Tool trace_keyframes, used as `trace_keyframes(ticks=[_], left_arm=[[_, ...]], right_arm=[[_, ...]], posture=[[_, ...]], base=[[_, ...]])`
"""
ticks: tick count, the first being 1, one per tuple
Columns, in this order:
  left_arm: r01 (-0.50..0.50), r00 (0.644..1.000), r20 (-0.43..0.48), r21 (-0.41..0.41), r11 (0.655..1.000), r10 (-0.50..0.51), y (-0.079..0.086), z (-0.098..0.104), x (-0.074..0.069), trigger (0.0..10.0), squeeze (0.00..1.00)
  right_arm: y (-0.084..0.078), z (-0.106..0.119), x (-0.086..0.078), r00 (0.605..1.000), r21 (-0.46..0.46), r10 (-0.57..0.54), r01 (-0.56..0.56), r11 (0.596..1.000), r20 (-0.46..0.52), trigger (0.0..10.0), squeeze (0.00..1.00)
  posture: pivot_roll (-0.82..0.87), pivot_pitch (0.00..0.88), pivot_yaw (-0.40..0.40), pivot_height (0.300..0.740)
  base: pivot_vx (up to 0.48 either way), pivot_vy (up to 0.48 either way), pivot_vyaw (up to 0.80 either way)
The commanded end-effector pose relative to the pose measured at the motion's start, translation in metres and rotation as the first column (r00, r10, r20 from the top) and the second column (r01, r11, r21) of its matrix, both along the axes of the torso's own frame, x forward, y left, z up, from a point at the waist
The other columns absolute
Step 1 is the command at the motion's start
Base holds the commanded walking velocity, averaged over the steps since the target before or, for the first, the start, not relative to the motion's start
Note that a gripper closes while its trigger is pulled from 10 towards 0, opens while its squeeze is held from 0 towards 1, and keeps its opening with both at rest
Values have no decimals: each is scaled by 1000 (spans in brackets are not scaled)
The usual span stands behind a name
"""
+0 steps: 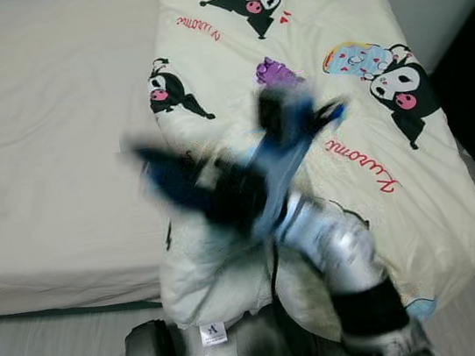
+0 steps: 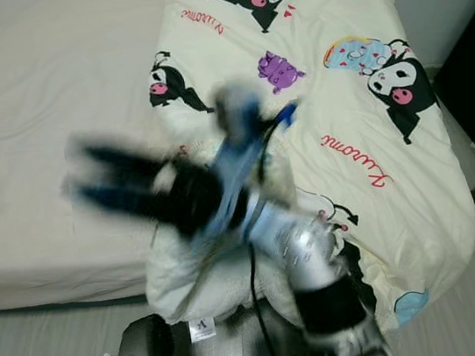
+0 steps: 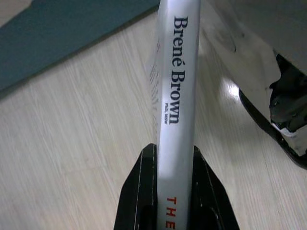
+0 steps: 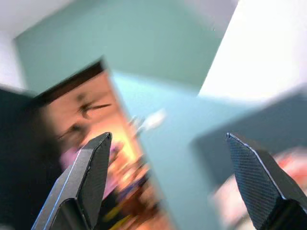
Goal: Clean up the room
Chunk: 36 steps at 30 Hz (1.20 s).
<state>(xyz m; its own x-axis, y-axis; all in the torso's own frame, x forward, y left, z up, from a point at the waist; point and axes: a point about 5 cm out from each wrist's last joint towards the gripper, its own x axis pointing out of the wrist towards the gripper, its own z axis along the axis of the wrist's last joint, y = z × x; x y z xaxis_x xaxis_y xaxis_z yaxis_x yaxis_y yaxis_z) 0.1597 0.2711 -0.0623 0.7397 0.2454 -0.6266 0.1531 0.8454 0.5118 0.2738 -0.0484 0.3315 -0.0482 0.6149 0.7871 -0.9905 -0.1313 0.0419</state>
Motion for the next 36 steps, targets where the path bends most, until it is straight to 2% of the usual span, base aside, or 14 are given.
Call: trace_keyframes(ticks=[1,9,10,12,13,14,16,18,20,22,24,27,34,36], left_arm=[[-2,998,-66,1,1000,2,-3,-9,-15,10000,0],[3,997,-71,-1,1000,-3,-6,-10,-15,10000,0],[2,997,-72,-2,1000,-2,-6,-10,-15,10000,0],[2,997,-81,-2,1000,-3,-6,-11,-17,10000,0],[2,997,-81,-2,1000,-3,-6,-11,-17,10000,0],[4,996,-87,-2,1000,-4,-6,-12,-18,10000,0],[4,996,-87,-2,1000,-4,-6,-12,-18,10000,0],[8,995,-95,0,1000,-8,-5,-13,-21,10000,0],[9,995,-97,1,1000,-9,-5,-13,-22,10000,0],[11,995,-97,3,1000,-11,-3,-12,-22,10000,0],[15,995,-97,8,1000,-15,-1,-12,-24,10000,0],[25,994,-105,17,1000,-23,2,-12,-28,10000,0],[34,991,-130,31,999,-30,10,-12,-41,10000,0],[39,990,-140,37,999,-33,14,-12,-48,10000,0]], right_arm=[[-15,12,-4,998,80,-52,50,996,25,10000,0],[-67,40,12,940,165,-333,340,926,-69,10000,0],[-88,43,24,871,163,-465,488,857,-160,10000,0],[-138,26,52,600,30,-727,778,628,-335,10000,0],[-138,26,52,600,30,-727,778,628,-335,10000,0],[-156,11,61,488,-52,-782,835,547,-388,10000,0],[-156,11,61,488,-52,-782,835,547,-388,10000,0],[-167,-49,83,236,-382,-890,838,390,-390,10000,0],[-159,-81,89,194,-514,-910,773,372,-368,10000,0],[-145,-111,91,210,-606,-916,696,385,-341,10000,0],[-113,-147,88,316,-673,-876,561,483,-365,10000,0],[-90,-167,86,388,-705,-844,474,527,-370,10000,0],[-63,-190,86,458,-766,-833,398,504,-310,10000,0],[-51,-206,86,469,-841,-854,347,415,-228,10000,0]], posture=[[-21,244,-9,561],[-28,242,-12,561],[-31,244,-12,561],[-37,248,-9,561],[-37,248,-9,561],[-37,248,-9,561],[-37,248,-9,561],[-35,253,-6,561],[-29,261,-5,561],[-23,263,-3,561],[-13,274,1,561],[-1,292,11,561],[20,331,24,561],[28,344,27,561]], base=[[0,0,0],[0,0,0],[0,0,0],[0,0,0],[0,0,0],[0,0,0],[0,0,0],[0,0,0],[0,0,0],[0,0,0],[0,0,0],[0,0,0],[0,0,0],[0,0,0]])
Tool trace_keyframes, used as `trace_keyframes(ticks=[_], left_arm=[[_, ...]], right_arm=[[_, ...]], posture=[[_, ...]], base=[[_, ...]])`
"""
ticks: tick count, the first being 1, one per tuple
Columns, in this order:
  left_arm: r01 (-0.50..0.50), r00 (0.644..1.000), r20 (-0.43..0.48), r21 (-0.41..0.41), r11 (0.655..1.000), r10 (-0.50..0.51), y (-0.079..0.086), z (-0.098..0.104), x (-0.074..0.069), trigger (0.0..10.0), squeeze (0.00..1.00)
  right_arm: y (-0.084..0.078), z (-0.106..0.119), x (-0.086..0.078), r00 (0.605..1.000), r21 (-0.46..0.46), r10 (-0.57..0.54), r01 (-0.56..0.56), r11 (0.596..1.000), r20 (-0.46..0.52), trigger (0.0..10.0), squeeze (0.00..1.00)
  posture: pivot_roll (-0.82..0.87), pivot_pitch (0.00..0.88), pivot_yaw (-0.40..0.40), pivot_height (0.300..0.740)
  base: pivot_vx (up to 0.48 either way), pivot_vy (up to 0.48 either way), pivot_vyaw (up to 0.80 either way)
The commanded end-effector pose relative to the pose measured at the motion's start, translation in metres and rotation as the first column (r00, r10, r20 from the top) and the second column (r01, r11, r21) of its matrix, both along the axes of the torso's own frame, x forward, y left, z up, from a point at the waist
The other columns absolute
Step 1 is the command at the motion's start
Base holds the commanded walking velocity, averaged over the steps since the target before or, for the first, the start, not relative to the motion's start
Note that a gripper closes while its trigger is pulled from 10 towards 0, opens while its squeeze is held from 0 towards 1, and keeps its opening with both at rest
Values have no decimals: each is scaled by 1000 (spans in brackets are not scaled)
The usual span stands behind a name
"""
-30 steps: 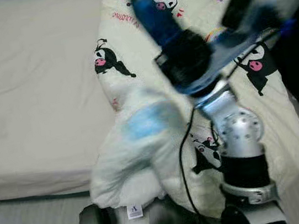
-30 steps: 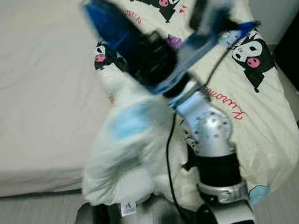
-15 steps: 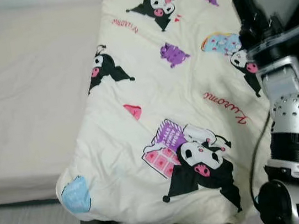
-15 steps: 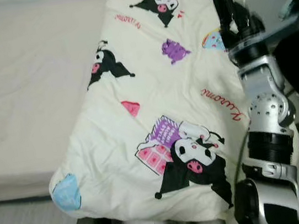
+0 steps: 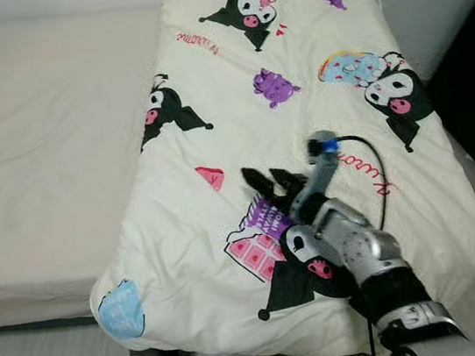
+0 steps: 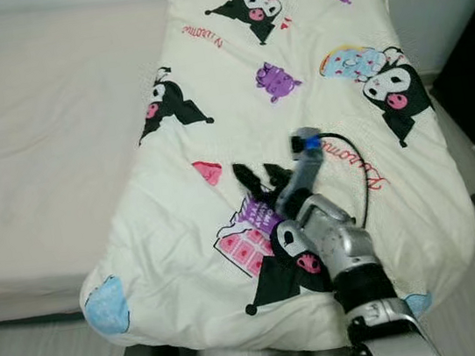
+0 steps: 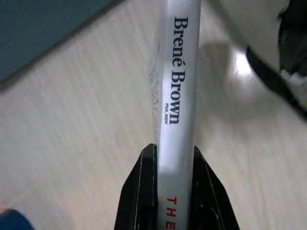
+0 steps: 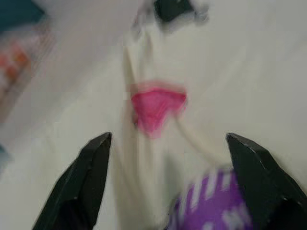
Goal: Clean up the room
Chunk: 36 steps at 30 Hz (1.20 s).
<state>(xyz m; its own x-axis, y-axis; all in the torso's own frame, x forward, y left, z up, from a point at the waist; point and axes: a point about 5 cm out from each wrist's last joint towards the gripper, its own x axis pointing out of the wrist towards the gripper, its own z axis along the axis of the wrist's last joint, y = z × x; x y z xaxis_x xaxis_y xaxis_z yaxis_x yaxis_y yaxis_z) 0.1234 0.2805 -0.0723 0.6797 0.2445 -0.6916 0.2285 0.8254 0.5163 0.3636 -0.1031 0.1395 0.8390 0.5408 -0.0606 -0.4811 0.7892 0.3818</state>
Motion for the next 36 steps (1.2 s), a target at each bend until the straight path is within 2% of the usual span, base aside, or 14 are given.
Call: trace_keyframes(ticks=[1,5,10,14,15,18,20,21,23,26,27,32,34,36], left_arm=[[9,999,-39,11,1000,-8,5,-2,-12,10000,0],[14,999,-41,15,1000,-14,7,-2,-19,10000,0],[21,999,-35,14,1000,-20,6,-2,-20,10000,0],[27,999,-32,11,1000,-26,4,-2,-19,10000,0],[28,999,-31,10,1000,-28,4,-2,-18,10000,0],[29,999,-29,10,1000,-28,4,-2,-17,10000,0],[28,999,-22,9,1000,-28,3,-1,-14,10000,0],[28,999,-16,8,1000,-28,2,-1,-12,10000,0],[28,1000,-12,6,1000,-28,2,-1,-10,10000,0],[28,1000,-9,5,1000,-28,1,-1,-8,10000,0],[26,1000,-6,3,1000,-26,0,-1,-6,10000,0],[25,1000,-4,2,1000,-25,-1,-1,-5,10000,0],[21,1000,-5,-1,1000,-21,-4,-1,-1,10000,0],[20,1000,-7,-2,1000,-20,-5,-2,1,10000,0]], right_arm=[[4,-14,-4,999,-53,9,-11,999,-36,10000,0],[26,-44,-12,987,-299,89,-126,946,-135,10000,0],[62,-50,-29,947,-246,272,-308,919,-170,10000,0],[91,-51,-51,859,-214,496,-512,832,-126,10000,0],[103,-51,-64,790,-215,605,-611,762,-102,10000,0],[111,-52,-75,724,-222,684,-685,694,-92,10000,0],[120,-63,-95,584,-329,801,-789,519,-135,10000,0],[120,-70,-102,533,-383,829,-811,442,-173,10000,0],[119,-75,-105,498,-415,844,-823,387,-201,10000,0],[118,-78,-106,482,-426,849,-829,362,-217,10000,0],[115,-81,-111,436,-425,865,-852,306,-250,10000,0],[113,-84,-114,403,-421,874,-867,268,-272,10000,0],[106,-78,-127,292,-349,918,-918,190,-268,10000,0],[103,-72,-129,266,-313,933,-932,185,-241,10000,0]], posture=[[28,344,27,561],[37,360,25,561],[41,363,26,561],[39,359,26,561],[38,356,25,561],[36,354,24,561],[31,344,18,561],[32,341,15,561],[31,338,13,561],[30,333,10,561],[30,327,7,561],[29,322,6,561],[19,293,-2,561],[16,286,-3,561]], base=[[0,0,0],[0,0,0],[0,0,0],[0,0,0],[0,0,0],[0,0,0],[0,0,0],[0,0,0],[0,0,0],[0,0,0],[0,0,0],[0,0,0],[0,0,0],[0,0,0]])
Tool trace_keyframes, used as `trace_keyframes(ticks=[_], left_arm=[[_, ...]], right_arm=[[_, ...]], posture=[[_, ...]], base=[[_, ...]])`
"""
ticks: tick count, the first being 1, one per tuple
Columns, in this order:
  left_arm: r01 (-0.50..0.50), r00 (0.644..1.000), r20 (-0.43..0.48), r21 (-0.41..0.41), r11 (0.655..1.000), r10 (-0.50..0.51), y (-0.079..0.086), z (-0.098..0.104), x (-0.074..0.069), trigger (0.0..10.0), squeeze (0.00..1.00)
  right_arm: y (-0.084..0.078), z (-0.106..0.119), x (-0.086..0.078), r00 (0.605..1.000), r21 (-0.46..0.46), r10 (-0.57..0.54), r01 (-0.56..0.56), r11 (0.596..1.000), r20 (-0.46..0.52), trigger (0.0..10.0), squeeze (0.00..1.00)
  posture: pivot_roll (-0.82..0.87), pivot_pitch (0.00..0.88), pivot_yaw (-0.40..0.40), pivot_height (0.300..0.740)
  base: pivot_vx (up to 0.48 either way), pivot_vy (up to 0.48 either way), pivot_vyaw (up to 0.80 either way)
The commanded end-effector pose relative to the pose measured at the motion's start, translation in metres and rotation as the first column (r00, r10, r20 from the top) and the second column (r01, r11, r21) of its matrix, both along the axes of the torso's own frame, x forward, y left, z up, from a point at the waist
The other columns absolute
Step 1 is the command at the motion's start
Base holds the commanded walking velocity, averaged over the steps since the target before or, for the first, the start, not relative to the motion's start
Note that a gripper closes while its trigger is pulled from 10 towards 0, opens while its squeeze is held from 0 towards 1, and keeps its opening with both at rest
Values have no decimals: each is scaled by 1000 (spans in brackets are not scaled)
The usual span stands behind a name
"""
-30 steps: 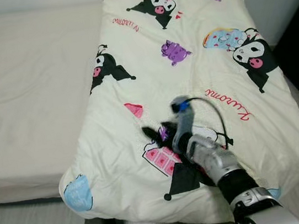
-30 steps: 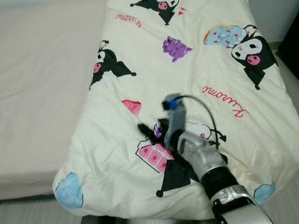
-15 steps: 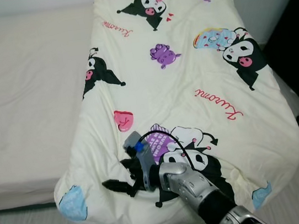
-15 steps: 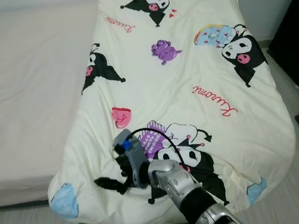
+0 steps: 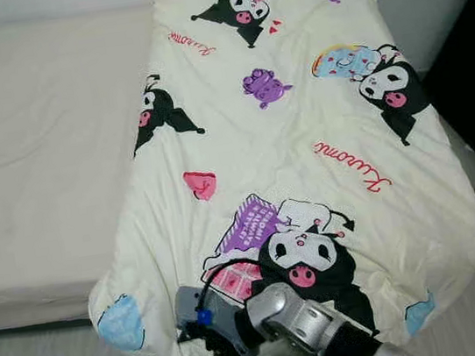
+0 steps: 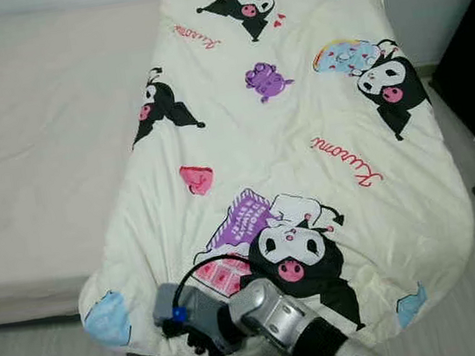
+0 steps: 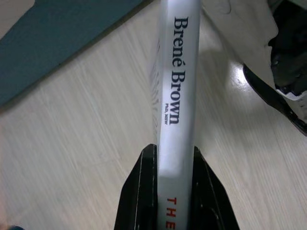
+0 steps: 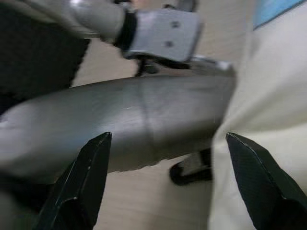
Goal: Clean up the room
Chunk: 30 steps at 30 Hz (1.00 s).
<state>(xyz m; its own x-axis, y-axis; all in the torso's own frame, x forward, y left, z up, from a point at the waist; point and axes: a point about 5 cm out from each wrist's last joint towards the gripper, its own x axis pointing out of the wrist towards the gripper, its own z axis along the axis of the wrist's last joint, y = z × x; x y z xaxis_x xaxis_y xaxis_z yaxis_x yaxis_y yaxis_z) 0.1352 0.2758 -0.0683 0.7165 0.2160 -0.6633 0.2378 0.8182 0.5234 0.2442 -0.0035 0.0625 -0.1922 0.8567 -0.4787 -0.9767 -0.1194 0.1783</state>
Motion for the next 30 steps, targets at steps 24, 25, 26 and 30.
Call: trace_keyframes(ticks=[24,25,26,30], left_arm=[[-261,964,-76,-97,961,254,-17,-5,32,10000,0],[-283,957,-95,-101,954,274,-18,-7,28,10000,0],[-298,952,-108,-103,949,287,-18,-9,25,10000,0],[-356,924,-188,-103,929,334,-20,-19,3,10000,0]], right_arm=[[-28,51,52,753,491,-508,658,571,-418,10000,0],[-30,38,55,705,424,-576,710,563,-415,10000,0],[-32,29,57,673,380,-618,740,555,-407,10000,0],[-54,-14,56,523,177,-791,852,492,-317,10000,0]], posture=[[-55,118,-36,626],[-56,108,-40,631],[-57,105,-41,636],[-57,91,-47,651]], base=[[0,0,0],[0,0,0],[0,0,0],[0,0,0]])
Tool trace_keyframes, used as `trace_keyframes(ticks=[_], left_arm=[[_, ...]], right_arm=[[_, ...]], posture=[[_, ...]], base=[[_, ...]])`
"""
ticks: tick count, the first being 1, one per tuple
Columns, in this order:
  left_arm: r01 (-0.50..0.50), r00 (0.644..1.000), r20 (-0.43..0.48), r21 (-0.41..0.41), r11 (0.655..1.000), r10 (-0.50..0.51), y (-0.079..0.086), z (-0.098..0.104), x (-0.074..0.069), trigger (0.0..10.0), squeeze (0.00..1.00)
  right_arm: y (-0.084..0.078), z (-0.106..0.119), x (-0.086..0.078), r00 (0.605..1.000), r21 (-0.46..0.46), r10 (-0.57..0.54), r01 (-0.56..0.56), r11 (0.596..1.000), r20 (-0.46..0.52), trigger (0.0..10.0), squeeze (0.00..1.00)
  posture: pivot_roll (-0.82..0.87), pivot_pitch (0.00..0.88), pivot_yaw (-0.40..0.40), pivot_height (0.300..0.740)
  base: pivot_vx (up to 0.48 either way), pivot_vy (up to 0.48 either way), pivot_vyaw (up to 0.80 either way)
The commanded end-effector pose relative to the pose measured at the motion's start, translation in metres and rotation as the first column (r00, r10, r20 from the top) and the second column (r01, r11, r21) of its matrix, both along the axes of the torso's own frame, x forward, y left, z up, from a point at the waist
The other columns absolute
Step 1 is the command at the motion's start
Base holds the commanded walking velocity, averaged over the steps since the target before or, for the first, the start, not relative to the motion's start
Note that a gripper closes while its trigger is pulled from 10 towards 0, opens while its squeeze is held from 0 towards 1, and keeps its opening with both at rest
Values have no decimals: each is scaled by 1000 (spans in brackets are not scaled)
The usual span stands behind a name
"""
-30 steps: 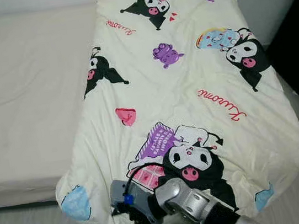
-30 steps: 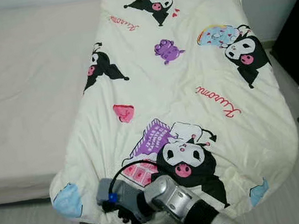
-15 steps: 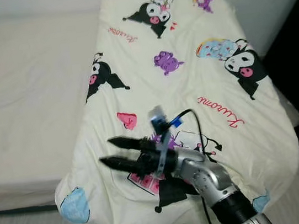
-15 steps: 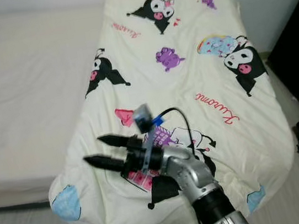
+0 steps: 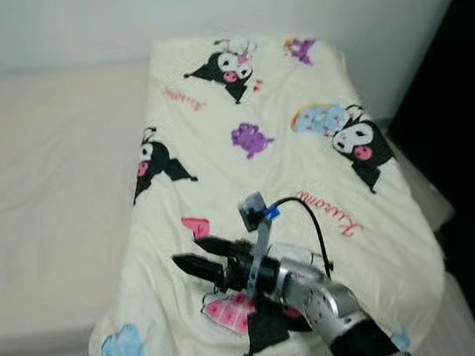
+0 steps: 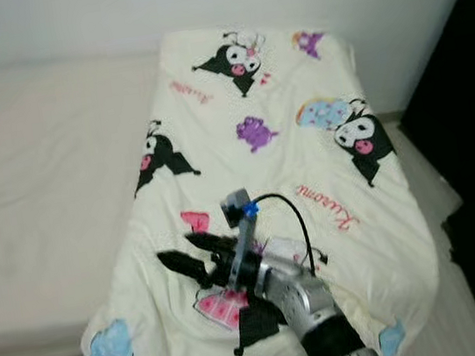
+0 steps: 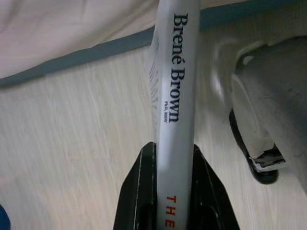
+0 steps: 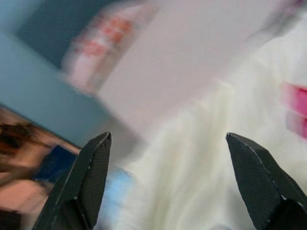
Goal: Clean up the room
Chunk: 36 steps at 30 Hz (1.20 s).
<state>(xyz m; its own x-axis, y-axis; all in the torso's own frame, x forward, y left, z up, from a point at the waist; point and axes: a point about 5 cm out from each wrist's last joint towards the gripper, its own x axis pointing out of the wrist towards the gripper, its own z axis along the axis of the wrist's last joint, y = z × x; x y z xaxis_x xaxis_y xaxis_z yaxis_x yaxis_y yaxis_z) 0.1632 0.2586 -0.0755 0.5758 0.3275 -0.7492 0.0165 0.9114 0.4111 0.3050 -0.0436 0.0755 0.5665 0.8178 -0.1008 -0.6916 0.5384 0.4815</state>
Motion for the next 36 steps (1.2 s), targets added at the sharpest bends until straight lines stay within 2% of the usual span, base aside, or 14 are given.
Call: trace_keyframes(ticks=[1,3,6,9,18,21,22,24,28,36], left_arm=[[-54,995,-86,-28,998,52,-3,-12,-25,10000,0],[-78,989,-126,-37,996,72,-3,-16,-37,10000,0],[-87,987,-140,-41,995,80,-2,-18,-41,10000,0],[-109,979,-177,-55,992,98,-2,-21,-51,10000,0],[-125,976,-189,-74,989,109,0,-21,-53,10000,0],[-137,974,-194,-86,987,118,-1,-22,-53,10000,0],[-145,972,-200,-99,984,123,-1,-22,-54,10000,0],[-148,971,-201,-103,984,125,-2,-22,-54,10000,0],[-153,970,-205,-111,982,129,-3,-23,-54,10000,0],[-159,969,-209,-122,980,132,-5,-24,-54,10000,0]], right_arm=[[-14,-27,-5,994,-121,-89,81,989,-61,10000,0],[-24,-40,-8,988,-183,-132,114,976,-85,10000,0],[-27,-44,-10,986,-200,-141,121,972,-90,10000,0],[-34,-56,-15,982,-261,-161,131,956,-97,10000,0],[-36,-67,-17,980,-328,-180,144,934,-82,10000,0],[-38,-70,-18,979,-345,-186,146,927,-85,10000,0],[-41,-75,-21,978,-389,-189,143,910,-84,10000,0],[-43,-78,-23,979,-414,-187,138,900,-80,10000,0],[-54,-96,-35,982,-571,-178,108,814,-69,10000,0],[-63,-113,-52,980,-655,-162,49,754,-113,10000,0]], posture=[[-57,91,-47,651],[-60,88,-44,661],[-61,87,-44,666],[-61,87,-37,681],[-56,87,-38,721],[-57,85,-39,731],[-58,84,-39,740],[-58,84,-39,740],[-55,80,-42,740],[-51,77,-51,740]], base=[[0,0,0],[0,0,0],[0,0,0],[0,0,0],[0,0,0],[0,-406,0],[0,-480,0],[0,-480,0],[0,-480,114],[0,-480,555]])
